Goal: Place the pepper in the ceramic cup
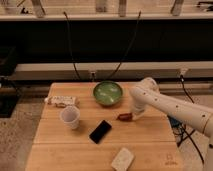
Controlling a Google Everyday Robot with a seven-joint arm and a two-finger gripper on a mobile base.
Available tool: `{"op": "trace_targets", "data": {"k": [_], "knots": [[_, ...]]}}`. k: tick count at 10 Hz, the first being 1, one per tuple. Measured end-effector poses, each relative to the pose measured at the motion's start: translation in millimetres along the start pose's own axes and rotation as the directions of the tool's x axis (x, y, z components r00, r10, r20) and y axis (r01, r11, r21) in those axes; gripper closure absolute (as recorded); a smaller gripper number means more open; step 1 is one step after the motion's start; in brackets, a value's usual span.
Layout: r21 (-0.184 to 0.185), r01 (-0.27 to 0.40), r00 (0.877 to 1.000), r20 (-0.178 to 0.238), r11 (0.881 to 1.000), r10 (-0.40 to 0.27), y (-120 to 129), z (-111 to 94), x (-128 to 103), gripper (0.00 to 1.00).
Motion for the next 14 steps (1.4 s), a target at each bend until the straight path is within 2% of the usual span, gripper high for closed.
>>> {"op": "trace_targets", "data": {"k": [4,7,11,14], "knots": [[0.042,0.043,0.999,-0.033,0.998,-0.042,-12,-38,-9,1.0],[0.078,0.108,0.993,-0.052,0.991,-0.104,-17,-68,-29,1.0],[0.116,0.213,0.975,-0.083,0.97,-0.205,-18,-93,-68,1.0],[0.139,0.292,0.955,-0.085,0.946,-0.283,-32,-116,-106,1.0]]}}
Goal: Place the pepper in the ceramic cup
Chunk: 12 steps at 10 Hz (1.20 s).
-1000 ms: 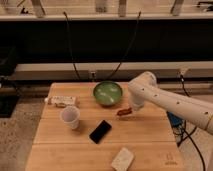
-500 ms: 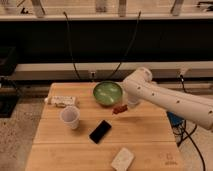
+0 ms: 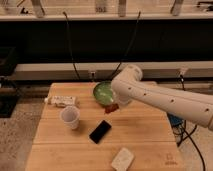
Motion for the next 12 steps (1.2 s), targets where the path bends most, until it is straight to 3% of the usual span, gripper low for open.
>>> {"op": "trace_targets", "data": {"k": [7,12], "knots": [[0.069,0.164,0.986,0.013,0.984,-0.165,-51,-36,-60,1.0],[0.082,0.308,0.95,0.032,0.948,-0.312,-92,-45,-117,1.0]]}}
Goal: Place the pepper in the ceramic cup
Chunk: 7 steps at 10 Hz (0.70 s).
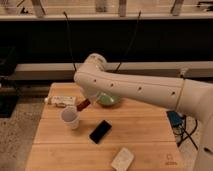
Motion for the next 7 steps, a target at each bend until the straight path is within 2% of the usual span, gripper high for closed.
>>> {"op": "trace_targets", "data": {"k": [3,7], "knots": [[0.006,0.056,0.998,0.008,0.998,-0.056,-20,1,-16,1.0],[-0.005,0.099,0.995,0.002,0.995,-0.099,-31,12,-30,0.98]]}}
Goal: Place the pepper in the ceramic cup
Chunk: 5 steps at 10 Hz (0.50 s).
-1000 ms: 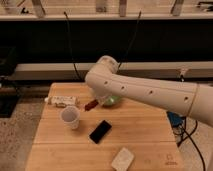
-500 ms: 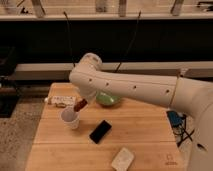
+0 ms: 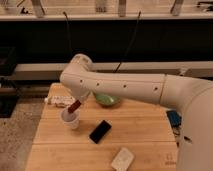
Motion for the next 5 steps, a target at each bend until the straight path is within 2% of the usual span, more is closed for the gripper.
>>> {"op": "trace_targets", "data": {"k": [1,5], "knots": [[-0.006,0.003,1.0,-0.006,1.0,-0.004,-1,4,-1,0.93],[-0.024,0.012,1.0,-0.019,1.0,-0.012,-2,20,-5,0.53]]}}
